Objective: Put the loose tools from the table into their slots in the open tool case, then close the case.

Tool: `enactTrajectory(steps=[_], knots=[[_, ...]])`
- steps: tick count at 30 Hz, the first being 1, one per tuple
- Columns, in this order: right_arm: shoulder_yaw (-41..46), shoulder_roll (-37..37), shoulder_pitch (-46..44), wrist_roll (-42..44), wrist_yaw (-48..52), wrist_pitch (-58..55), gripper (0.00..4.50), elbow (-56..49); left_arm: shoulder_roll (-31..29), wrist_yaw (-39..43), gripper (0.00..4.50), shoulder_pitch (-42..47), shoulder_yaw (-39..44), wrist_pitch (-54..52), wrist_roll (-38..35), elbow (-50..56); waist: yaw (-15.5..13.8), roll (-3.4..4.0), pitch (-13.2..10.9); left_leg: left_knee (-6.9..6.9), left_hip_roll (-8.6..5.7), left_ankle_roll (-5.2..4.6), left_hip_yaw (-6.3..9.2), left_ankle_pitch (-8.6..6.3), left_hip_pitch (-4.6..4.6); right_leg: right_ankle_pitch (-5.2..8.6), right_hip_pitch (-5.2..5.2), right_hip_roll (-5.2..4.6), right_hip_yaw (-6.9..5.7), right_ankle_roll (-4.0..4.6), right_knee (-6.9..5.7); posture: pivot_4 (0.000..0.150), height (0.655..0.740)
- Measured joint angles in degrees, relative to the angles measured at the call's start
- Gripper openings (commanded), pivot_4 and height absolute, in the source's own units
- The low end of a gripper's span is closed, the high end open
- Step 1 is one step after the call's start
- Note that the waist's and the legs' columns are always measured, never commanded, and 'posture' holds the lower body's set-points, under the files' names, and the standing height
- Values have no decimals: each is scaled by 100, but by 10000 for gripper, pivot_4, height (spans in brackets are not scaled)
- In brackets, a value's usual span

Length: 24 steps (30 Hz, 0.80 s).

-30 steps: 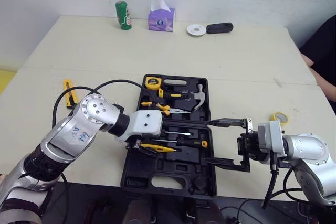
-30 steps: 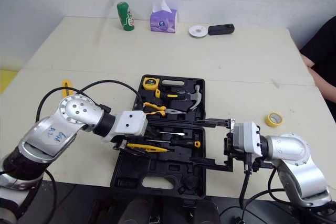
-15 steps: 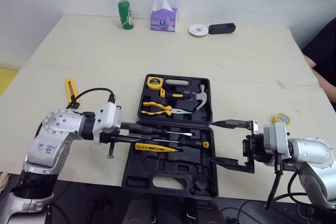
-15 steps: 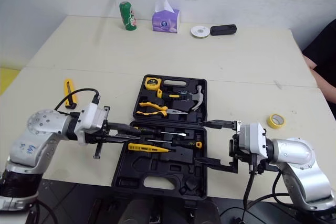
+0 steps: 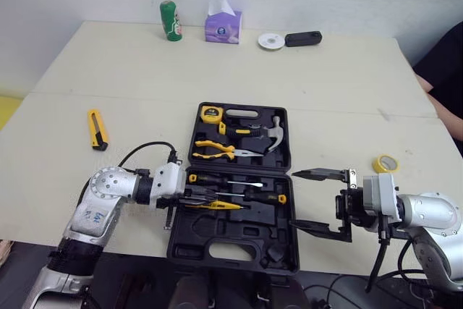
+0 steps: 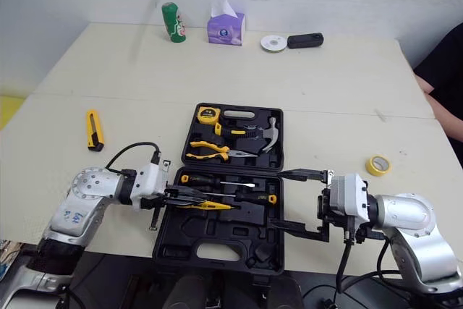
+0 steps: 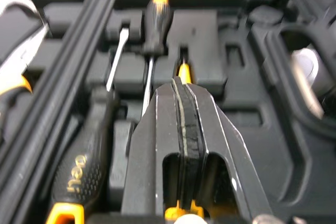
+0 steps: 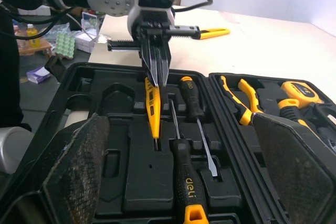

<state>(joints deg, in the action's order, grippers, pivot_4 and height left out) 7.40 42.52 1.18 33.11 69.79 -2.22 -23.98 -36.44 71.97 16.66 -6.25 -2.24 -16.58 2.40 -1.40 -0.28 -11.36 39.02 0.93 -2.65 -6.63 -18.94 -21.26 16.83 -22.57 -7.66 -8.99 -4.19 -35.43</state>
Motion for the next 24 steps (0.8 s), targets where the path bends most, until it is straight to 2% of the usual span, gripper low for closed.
enactTrajectory(steps=[12,24], knots=[[-7,3,-55,-38,35,0,45000,10,-79,-59,469,158,-291,327,341,-322,0,2,2,0,0,1,1,-2,5,0,2,-4,1,0,1,1500,7400],[-29,-7,-86,-53,24,0,45000,17,-177,-320,469,255,-603,360,576,-260,-12,41,25,-1,0,-3,2,-9,16,0,13,-11,2,0,3,1500,7400]])
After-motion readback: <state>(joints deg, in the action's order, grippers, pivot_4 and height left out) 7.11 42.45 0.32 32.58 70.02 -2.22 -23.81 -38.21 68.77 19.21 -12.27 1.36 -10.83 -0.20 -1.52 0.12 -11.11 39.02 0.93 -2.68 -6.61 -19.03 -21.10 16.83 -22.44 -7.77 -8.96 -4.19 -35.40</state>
